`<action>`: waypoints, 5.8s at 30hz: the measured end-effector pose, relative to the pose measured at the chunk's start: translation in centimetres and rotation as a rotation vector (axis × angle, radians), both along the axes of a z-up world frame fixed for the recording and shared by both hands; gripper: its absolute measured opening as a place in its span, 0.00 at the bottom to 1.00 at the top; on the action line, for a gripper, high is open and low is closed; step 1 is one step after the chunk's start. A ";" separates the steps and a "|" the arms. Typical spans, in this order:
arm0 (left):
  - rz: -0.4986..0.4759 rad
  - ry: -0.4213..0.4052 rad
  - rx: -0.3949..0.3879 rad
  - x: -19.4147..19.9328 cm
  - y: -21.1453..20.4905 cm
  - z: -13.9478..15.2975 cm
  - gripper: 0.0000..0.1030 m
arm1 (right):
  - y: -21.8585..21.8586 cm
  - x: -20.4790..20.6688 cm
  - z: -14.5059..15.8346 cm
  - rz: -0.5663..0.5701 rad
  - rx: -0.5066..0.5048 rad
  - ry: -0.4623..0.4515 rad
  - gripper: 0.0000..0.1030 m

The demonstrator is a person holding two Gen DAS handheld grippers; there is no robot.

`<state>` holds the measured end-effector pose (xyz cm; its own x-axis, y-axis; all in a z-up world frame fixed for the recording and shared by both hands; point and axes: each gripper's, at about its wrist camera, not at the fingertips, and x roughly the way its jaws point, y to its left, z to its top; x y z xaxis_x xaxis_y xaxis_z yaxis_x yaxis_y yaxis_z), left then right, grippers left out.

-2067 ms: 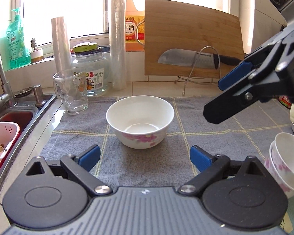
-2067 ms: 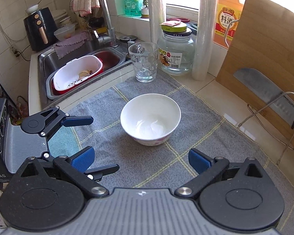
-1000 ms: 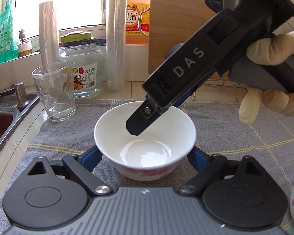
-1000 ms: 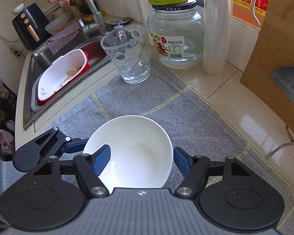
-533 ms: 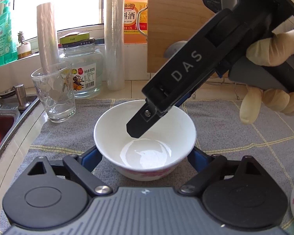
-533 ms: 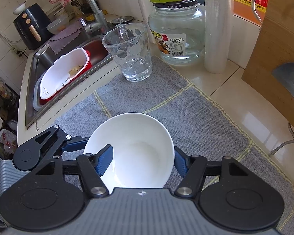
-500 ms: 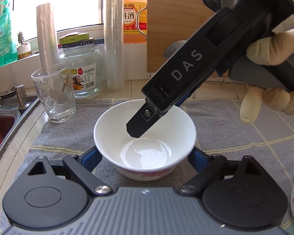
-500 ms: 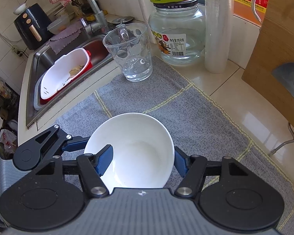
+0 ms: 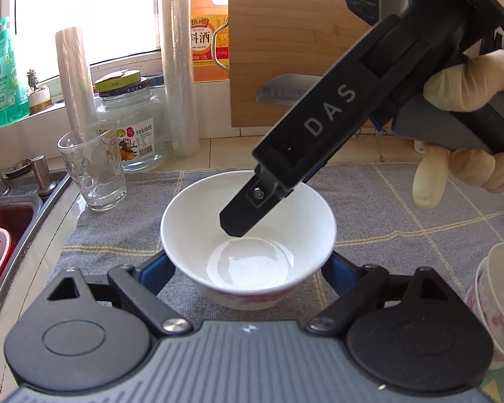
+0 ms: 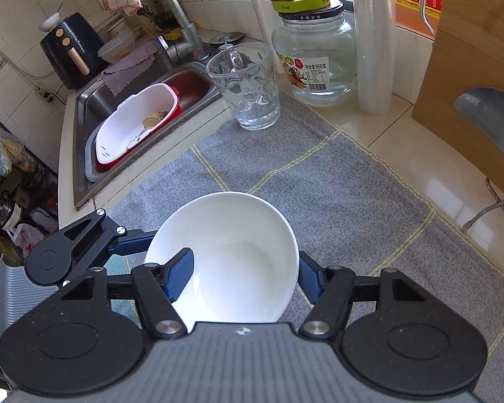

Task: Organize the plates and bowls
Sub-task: 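Carry the pink-flower bowl with the right tool over the nested white bowls, then lower the pink-flower bowl into the white bowls and open the right tool, then grip the stack of three bowls with the right tool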

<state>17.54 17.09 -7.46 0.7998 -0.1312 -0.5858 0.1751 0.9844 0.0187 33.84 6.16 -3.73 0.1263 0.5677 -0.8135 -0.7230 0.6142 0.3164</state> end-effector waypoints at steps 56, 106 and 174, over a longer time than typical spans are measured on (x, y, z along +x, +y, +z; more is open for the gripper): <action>-0.410 -0.006 -0.012 -10.0 -10.2 4.5 0.90 | -16.0 -15.9 4.9 -0.345 0.050 -0.027 0.69; -0.559 0.093 -0.031 -7.4 -12.5 1.9 0.96 | -18.1 -16.7 2.1 -0.440 -0.016 -0.033 0.91; -0.770 0.197 0.155 -6.3 -11.1 -2.6 0.90 | -18.1 -21.3 -4.5 0.054 -0.163 -0.309 0.99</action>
<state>11.26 6.01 -10.11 0.3986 -0.5086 -0.7632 0.8170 0.5751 0.0435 12.50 -11.97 -8.23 0.3539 0.4460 -0.8221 -0.8020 0.5970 -0.0213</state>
